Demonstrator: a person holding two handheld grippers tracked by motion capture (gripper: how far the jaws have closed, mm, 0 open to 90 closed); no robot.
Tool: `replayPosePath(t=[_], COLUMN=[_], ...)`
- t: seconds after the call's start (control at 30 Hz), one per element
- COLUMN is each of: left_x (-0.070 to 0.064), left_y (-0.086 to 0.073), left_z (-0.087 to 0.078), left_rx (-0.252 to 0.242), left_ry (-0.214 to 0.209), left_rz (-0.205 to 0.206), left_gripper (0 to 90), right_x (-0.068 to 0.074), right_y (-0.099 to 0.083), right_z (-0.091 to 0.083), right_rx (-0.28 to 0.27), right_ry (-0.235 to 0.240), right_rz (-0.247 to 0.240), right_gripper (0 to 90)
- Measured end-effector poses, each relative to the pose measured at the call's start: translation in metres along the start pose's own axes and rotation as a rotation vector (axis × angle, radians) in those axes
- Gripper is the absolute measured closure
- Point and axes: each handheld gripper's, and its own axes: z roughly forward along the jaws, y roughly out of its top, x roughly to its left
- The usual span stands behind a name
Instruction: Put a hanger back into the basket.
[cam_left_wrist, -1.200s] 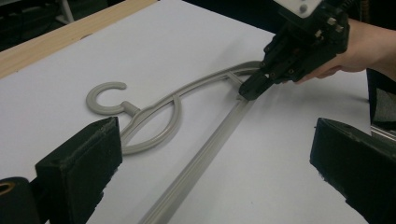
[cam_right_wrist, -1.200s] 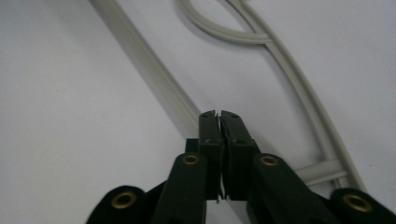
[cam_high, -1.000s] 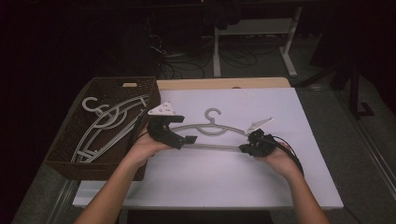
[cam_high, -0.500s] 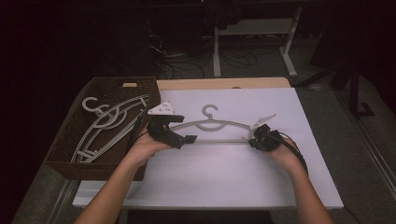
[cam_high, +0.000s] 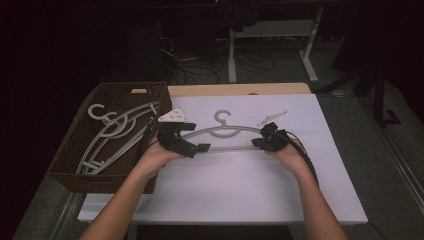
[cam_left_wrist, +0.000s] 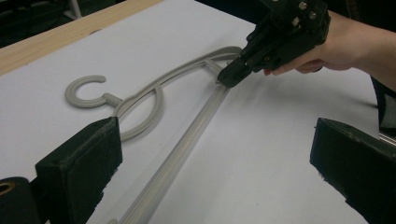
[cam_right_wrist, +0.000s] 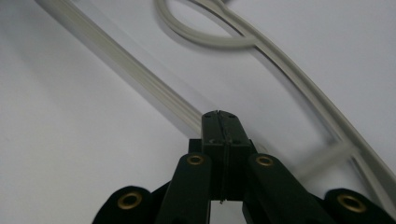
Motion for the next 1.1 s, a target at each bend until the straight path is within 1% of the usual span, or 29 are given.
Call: replayPosePath(t=[0.07,0.1,0.13,0.17,0.2,0.43,0.53,0.6,0.7,0.77,0.83,0.87,0.9,0.97,1.0,1.03,1.1], left_x=[0.001,0.001,0.001,0.002,0.002,0.003,0.004,0.004,0.004,0.004,0.006,0.010,0.010,0.013,0.017,0.017,0.022], left_y=[0.000,0.000,0.000,0.000,0.000,-0.001,-0.002,-0.002,-0.002,-0.002,-0.001,0.000,0.000,0.001,0.000,0.000,-0.001], left_z=[-0.001,-0.001,-0.001,-0.001,-0.002,-0.001,0.000,0.001,0.005,0.011,0.019,0.028,0.028,0.039,0.051,0.051,0.060], left_rx=[-0.005,-0.005,-0.004,-0.004,-0.005,0.000,0.006,0.011,0.027,0.049,0.069,0.082,0.082,0.093,0.108,0.108,0.121], left_ry=[0.003,0.003,0.003,0.004,0.002,0.014,0.021,0.036,0.078,0.119,0.140,0.144,0.144,0.150,0.138,0.138,0.145], left_rz=[-0.005,-0.005,-0.005,-0.006,-0.006,-0.012,-0.016,-0.017,-0.011,0.005,0.001,-0.014,-0.014,-0.027,-0.046,-0.046,-0.049], left_gripper=[2.4,2.4,2.5,2.5,2.5,2.4,2.5,2.7,4.9,6.8,7.6,8.9,10.5,10.8,12.2,12.5,12.8], right_x=[0.004,0.004,0.006,0.006,0.006,0.006,0.007,0.007,0.007,0.007,0.008,0.008,0.008,0.008,0.008,0.008,0.007], right_y=[0.007,0.007,0.010,0.010,0.010,0.007,0.006,0.005,0.005,0.005,0.005,0.005,0.005,0.006,0.006,0.006,0.005], right_z=[0.009,0.009,0.015,0.015,0.020,0.026,0.028,0.030,0.031,0.031,0.031,0.031,0.031,0.031,0.031,0.031,0.031], right_rx=[0.005,0.005,0.012,0.012,0.020,0.035,0.052,0.064,0.065,0.067,0.070,0.072,0.072,0.073,0.073,0.073,0.073], right_ry=[0.006,0.006,0.009,0.009,0.012,0.021,0.019,0.025,0.023,0.019,0.016,0.016,0.016,0.018,0.019,0.019,0.021], right_rz=[-0.009,-0.009,-0.010,-0.010,-0.013,-0.017,-0.021,-0.022,-0.022,-0.026,-0.033,-0.034,-0.034,-0.034,-0.034,-0.034,-0.034], right_gripper=[88.9,88.9,88.9,88.9,88.9,89.0,89.0,89.0,89.1,89.1,89.1,89.1,89.1,89.1,89.1,89.1,89.1])
